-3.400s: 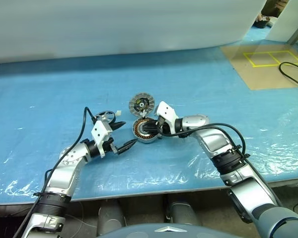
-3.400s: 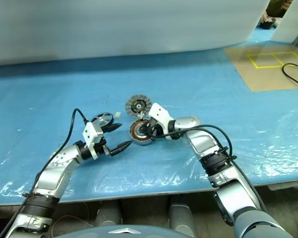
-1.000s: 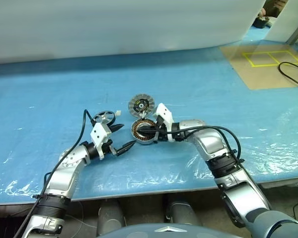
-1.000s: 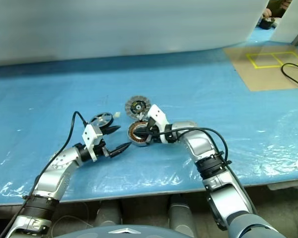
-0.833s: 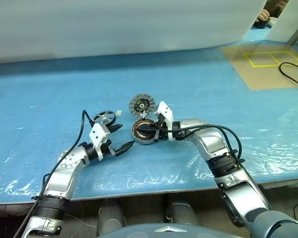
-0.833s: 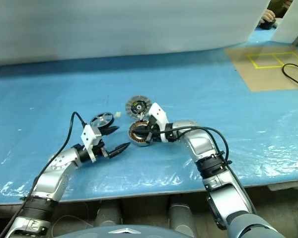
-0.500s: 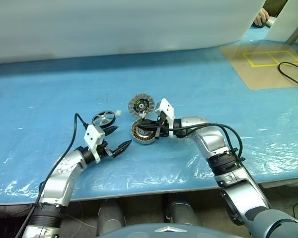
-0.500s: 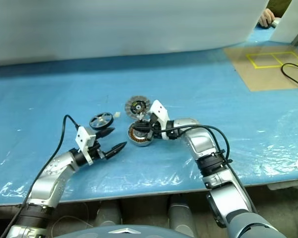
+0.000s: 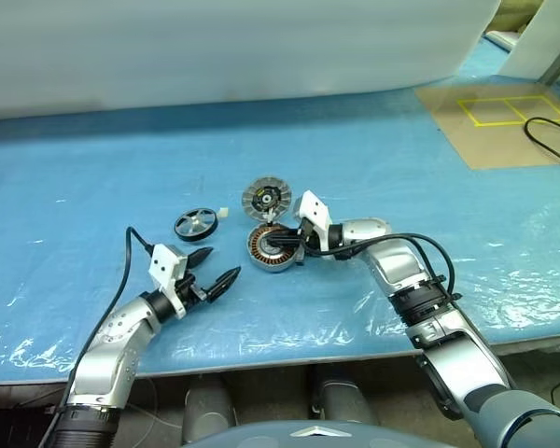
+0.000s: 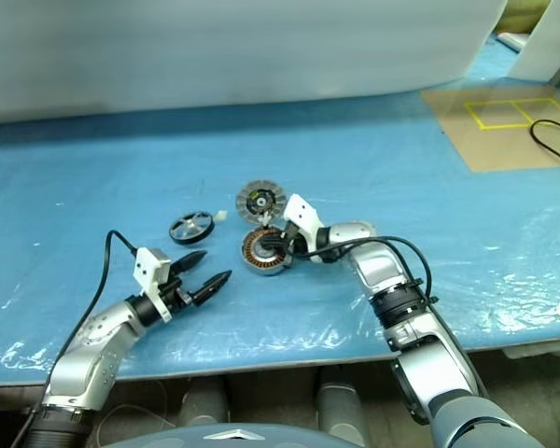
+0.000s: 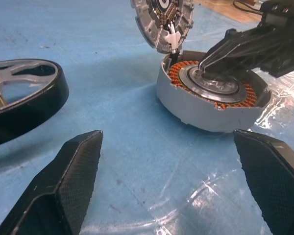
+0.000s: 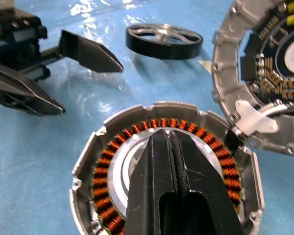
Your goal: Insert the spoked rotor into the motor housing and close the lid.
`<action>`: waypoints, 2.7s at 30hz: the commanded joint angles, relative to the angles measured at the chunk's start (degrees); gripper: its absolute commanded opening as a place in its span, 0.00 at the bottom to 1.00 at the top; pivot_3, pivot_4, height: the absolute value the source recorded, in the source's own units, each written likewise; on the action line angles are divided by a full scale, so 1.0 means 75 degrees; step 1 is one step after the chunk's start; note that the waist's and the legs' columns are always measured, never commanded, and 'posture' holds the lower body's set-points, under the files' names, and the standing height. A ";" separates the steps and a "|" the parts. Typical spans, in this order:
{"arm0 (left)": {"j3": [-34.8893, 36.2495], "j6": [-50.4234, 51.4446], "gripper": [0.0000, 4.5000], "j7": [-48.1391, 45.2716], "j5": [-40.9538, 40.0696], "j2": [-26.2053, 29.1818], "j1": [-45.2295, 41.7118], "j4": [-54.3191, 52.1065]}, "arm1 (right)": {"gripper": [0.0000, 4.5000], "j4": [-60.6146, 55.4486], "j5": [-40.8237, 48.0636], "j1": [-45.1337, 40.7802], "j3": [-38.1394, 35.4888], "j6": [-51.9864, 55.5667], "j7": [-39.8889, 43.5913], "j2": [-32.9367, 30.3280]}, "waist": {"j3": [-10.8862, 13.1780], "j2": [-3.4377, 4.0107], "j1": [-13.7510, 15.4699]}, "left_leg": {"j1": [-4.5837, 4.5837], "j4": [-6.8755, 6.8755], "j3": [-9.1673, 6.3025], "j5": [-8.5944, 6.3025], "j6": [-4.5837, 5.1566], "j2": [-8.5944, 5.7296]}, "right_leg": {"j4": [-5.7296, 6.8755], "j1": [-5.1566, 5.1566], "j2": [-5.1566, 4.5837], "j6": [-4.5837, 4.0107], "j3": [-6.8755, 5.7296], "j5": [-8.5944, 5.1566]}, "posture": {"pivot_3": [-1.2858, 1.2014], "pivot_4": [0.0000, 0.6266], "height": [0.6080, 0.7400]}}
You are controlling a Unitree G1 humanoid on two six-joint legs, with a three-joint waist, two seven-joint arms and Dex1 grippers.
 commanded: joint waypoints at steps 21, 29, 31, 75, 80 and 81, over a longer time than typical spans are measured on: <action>0.0089 -0.0010 1.00 0.0049 -0.0088 0.0001 -0.0190 -0.0208 | 0.00 -0.0220 -0.0255 0.0101 0.0255 0.0314 -0.0122 0.0037 | -0.0002 -0.0002 -0.0005 | 0.0020 0.0006 0.0001 -0.0001 0.0001 -0.0001 | 0.0013 0.0011 0.0000 0.0000 0.0000 0.0000 | 0.52 0.24 1.00; 0.0029 -0.0025 1.00 0.0013 -0.0025 0.0011 -0.0247 -0.0120 | 0.00 -0.0781 0.0819 0.0110 -0.0240 0.1442 0.0195 0.0206 | -0.0001 -0.0002 0.0008 | 0.0011 0.0007 0.0001 0.0000 0.0001 0.0000 | 0.0012 0.0008 -0.0001 0.0000 0.0000 0.0000 | 0.52 0.24 1.00; 0.0023 -0.0027 1.00 0.0004 -0.0022 0.0010 -0.0262 -0.0101 | 0.00 -0.0798 0.0845 0.0110 -0.0268 0.1490 0.0155 0.0213 | -0.0001 -0.0002 0.0006 | 0.0004 0.0006 0.0000 0.0000 0.0000 0.0001 | 0.0012 0.0002 -0.0001 0.0000 0.0000 0.0000 | 0.52 0.24 1.00; -0.0256 -0.0941 1.00 -0.0636 0.0510 0.0282 -0.0732 0.0219 | 0.00 -0.0071 -0.1020 0.0203 0.1005 0.1080 -0.0397 -0.0480 | -0.0027 -0.0004 -0.0002 | 0.0070 0.0006 0.0002 -0.0002 0.0001 -0.0003 | 0.0018 0.0053 -0.0002 0.0000 0.0001 -0.0001 | 0.52 0.24 1.00; -0.0254 -0.0960 1.00 -0.0635 0.0542 0.0295 -0.0756 0.0287 | 0.00 -0.0397 -0.0793 0.0391 0.1051 0.0994 0.0074 -0.0548 | -0.0031 -0.0004 0.0009 | 0.0062 0.0004 0.0002 -0.0002 0.0000 -0.0003 | 0.0009 0.0053 -0.0004 0.0001 0.0002 -0.0001 | 0.52 0.24 1.00; -0.0261 -0.0967 1.00 -0.0637 0.0552 0.0294 -0.0754 0.0300 | 0.00 -0.0357 -0.0903 0.0381 0.1099 0.0979 0.0005 -0.0559 | -0.0031 -0.0004 0.0005 | 0.0060 -0.0001 0.0002 -0.0002 0.0000 -0.0003 | -0.0001 0.0053 -0.0003 0.0001 0.0001 -0.0001 | 0.52 0.24 1.00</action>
